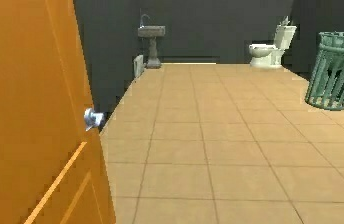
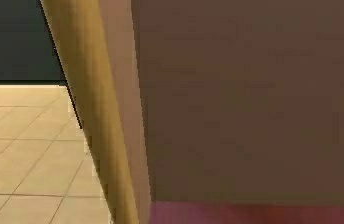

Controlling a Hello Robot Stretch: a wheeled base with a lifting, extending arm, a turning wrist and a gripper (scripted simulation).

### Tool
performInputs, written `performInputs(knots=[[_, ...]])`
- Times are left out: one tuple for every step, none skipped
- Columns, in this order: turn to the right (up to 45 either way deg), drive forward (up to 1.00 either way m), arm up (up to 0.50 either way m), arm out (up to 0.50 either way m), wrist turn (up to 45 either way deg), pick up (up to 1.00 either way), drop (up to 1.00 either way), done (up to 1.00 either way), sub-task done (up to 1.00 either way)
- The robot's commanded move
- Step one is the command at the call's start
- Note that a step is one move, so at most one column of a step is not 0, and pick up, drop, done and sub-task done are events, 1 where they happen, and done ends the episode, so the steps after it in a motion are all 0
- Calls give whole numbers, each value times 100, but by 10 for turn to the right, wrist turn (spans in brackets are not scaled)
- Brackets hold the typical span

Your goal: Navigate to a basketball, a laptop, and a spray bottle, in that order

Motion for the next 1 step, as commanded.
performInputs(knots=[[210, 0, 0, 0, 0, 0, 0, 0, 0]])
